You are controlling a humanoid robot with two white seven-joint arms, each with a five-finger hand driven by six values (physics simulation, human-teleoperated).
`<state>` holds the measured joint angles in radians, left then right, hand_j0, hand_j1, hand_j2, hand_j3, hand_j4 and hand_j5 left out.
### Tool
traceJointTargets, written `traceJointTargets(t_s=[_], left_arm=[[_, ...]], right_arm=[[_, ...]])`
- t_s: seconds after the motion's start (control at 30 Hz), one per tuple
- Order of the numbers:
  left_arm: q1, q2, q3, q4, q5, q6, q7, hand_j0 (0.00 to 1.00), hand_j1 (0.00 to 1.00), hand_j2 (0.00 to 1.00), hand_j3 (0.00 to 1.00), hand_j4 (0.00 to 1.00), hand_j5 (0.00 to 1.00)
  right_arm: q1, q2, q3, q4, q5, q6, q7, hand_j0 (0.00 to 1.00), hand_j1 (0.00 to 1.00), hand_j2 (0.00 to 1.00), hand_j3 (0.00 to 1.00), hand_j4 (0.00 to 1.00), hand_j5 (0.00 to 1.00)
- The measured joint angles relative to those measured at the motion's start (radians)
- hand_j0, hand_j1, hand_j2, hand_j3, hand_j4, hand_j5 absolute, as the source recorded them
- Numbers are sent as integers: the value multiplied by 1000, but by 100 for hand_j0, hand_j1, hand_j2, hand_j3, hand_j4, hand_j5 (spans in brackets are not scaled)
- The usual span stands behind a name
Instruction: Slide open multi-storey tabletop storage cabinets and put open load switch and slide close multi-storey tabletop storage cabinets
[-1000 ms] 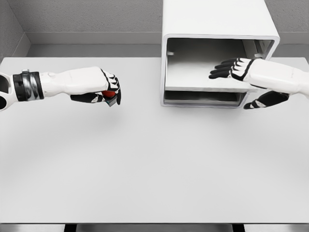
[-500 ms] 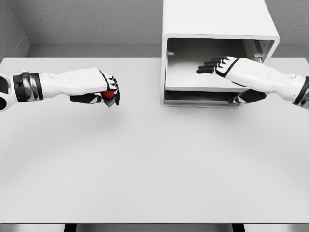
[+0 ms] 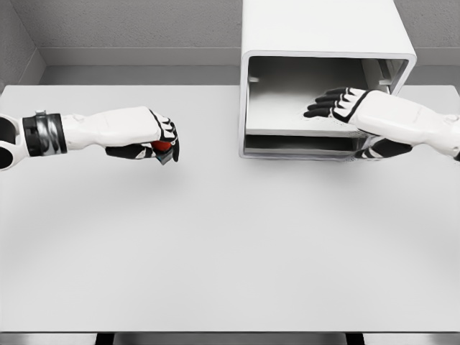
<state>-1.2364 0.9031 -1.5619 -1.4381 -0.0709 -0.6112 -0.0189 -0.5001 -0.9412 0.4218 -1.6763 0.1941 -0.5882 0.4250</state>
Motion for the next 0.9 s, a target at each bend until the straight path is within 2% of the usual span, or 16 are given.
traceJointTargets(t_s=[0.17, 0.33, 0.6, 0.83, 0.87, 0.9], left_arm=[[6, -2, 0, 10, 2, 0, 0, 46, 46, 46, 46, 46, 46], [8, -4, 1, 21, 1, 0, -1, 46, 46, 46, 46, 46, 46], [9, -19, 5, 40, 2, 0, -2, 45, 45, 45, 45, 45, 45], [11, -40, 3, 47, 3, 0, 0, 45, 45, 45, 45, 45, 45], [18, -41, 3, 48, 3, 0, 0, 45, 45, 45, 45, 45, 45], [20, -42, 4, 49, 2, 0, 0, 45, 45, 45, 45, 45, 45]], right_arm=[[3, -70, -26, -13, -35, -20, -10, 96, 96, 96, 96, 96, 96], [0, -85, -21, -23, -78, -24, -9, 93, 93, 93, 93, 93, 93], [-5, -52, 30, -24, -182, -25, -9, 94, 94, 94, 94, 94, 94], [-26, -6, 56, -17, -184, -25, 51, 94, 94, 94, 94, 94, 94], [-77, 3, 68, -9, -181, -25, 57, 94, 94, 94, 94, 94, 94], [-87, 10, 82, 2, -179, -24, 60, 94, 94, 94, 94, 94, 94]])
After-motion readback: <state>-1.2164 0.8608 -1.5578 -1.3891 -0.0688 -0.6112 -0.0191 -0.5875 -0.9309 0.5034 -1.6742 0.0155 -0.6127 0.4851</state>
